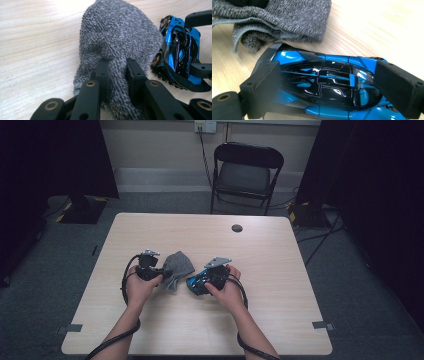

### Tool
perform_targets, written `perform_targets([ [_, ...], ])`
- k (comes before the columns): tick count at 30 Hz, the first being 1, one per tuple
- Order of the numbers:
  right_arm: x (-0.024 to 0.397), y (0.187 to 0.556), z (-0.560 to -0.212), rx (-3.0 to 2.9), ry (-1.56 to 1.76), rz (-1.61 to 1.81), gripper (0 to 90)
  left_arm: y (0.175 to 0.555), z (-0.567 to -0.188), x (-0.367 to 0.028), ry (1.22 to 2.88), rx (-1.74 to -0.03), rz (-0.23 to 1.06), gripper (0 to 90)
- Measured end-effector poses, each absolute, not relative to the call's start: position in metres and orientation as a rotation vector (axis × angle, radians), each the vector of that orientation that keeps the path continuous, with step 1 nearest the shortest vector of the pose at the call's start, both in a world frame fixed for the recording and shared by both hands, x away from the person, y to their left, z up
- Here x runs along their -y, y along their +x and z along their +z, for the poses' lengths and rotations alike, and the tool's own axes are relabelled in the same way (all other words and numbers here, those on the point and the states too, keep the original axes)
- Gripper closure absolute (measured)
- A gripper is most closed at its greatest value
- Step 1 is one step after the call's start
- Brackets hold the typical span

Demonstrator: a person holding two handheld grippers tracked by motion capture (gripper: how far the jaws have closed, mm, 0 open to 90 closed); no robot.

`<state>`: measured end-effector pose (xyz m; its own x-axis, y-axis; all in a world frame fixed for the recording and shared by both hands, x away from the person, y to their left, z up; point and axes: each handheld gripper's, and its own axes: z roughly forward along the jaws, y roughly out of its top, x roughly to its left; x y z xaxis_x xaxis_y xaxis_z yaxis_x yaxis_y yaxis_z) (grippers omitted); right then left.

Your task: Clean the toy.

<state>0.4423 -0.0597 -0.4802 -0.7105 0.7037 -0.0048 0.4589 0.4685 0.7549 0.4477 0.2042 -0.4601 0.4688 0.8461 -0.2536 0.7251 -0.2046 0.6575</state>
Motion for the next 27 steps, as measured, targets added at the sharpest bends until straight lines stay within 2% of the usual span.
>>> perform_targets([
  [17,0.06,0.442,-0.481,-2.401,0.981,1.099,7.6,0.444,-0.445,-0.22,1.958,-1.286,0.205,74.8],
  [27,0.06,0.442,-0.481,-2.399,0.98,1.102,7.7,0.463,-0.43,-0.195,1.956,-1.243,0.221,74.8],
])
